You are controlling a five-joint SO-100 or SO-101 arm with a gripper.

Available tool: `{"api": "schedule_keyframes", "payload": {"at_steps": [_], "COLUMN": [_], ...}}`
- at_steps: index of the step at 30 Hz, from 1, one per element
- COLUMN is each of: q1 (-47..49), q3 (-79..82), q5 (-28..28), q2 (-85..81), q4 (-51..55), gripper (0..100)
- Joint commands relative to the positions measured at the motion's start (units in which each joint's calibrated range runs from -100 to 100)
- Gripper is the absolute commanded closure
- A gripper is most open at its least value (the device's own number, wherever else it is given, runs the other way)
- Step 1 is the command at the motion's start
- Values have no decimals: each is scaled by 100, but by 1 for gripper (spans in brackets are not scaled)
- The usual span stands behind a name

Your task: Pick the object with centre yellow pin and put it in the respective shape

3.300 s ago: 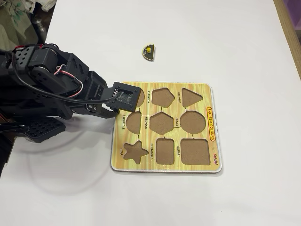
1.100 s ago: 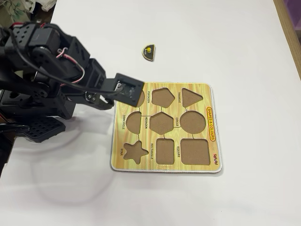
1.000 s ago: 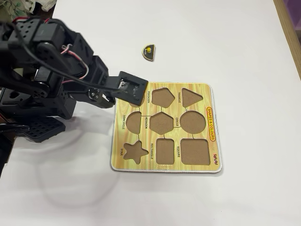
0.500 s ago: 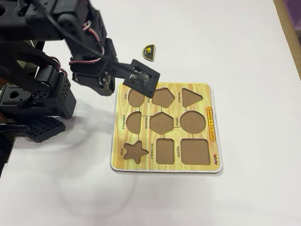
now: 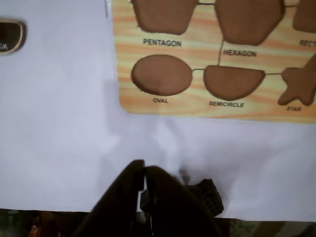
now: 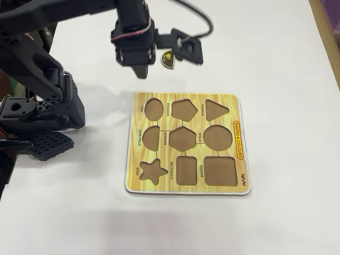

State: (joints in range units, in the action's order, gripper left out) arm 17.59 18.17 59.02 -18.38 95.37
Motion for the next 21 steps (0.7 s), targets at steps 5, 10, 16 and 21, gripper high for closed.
{"api": "schedule_keyframes", "payload": {"at_steps": [5, 10, 16, 21], "q1": [1357, 1874, 2060, 2060], "q3": [-728, -1151, -1619, -1960], "q5": [34, 3, -29, -8], "q2": [449, 734, 1278, 1663], "q4": [-47, -47, 39, 13], "gripper": [99, 99, 99, 99]}}
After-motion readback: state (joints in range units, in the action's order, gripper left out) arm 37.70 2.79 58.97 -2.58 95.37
